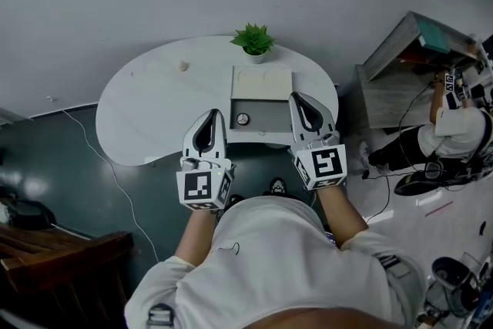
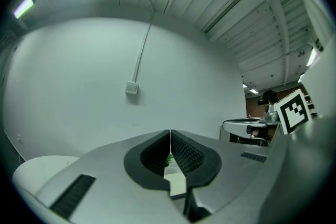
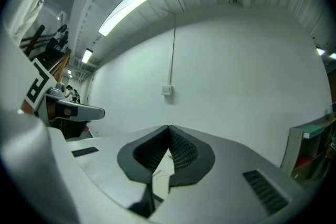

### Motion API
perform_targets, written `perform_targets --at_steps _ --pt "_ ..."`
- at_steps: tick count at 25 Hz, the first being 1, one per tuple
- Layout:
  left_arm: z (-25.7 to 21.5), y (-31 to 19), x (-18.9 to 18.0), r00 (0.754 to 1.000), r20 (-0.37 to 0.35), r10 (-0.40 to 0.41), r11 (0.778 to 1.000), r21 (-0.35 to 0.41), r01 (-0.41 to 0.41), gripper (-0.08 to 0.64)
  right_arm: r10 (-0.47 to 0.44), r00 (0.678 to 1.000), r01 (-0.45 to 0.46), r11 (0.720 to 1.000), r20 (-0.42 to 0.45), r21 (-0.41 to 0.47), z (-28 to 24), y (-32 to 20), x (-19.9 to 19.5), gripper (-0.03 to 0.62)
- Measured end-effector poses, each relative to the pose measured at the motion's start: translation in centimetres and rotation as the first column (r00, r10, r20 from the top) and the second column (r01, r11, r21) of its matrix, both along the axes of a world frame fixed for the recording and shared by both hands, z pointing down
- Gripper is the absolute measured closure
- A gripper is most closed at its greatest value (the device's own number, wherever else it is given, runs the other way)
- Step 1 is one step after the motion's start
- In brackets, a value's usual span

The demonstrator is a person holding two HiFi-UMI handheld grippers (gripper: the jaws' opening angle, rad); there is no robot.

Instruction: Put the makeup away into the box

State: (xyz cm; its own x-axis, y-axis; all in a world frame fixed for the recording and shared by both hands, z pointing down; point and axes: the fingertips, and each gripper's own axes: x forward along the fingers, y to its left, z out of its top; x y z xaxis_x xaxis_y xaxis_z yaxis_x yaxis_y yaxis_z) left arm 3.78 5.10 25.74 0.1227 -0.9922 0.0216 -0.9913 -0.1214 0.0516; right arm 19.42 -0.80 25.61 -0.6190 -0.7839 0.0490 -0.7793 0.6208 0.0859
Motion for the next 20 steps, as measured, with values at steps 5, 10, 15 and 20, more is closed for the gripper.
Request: perform_targets --at_steps 5,10,15,20 --pt "0.8 -0.2 1.1 1.0 -0.002 0.003 1.0 -0.021 -0.003 0.538 -0.032 0.999 0.033 0.999 -0.02 0.025 0.3 0.0 0.5 0.595" --pt "0.2 -0.5 1.3 1.0 0.028 -0.002 1.0 -0.007 0.002 0.538 -0.046 0.999 0.046 0.999 -0.002 0.021 0.3 0.0 -0.1 0.595" --pt "0.7 -0.3 0.7 0.999 0.024 -0.029 0.999 -0.022 0.029 0.538 -0.028 1.0 0.028 1.0 -0.005 -0.006 0.9 -0.3 0.2 0.595" --pt "1.5 -0.4 0.3 0.999 0.028 -0.039 0.998 -0.047 0.04 0.538 -0.06 0.998 0.059 0.998 -0.029 -0.007 1.2 -0.2 -0.2 0.595"
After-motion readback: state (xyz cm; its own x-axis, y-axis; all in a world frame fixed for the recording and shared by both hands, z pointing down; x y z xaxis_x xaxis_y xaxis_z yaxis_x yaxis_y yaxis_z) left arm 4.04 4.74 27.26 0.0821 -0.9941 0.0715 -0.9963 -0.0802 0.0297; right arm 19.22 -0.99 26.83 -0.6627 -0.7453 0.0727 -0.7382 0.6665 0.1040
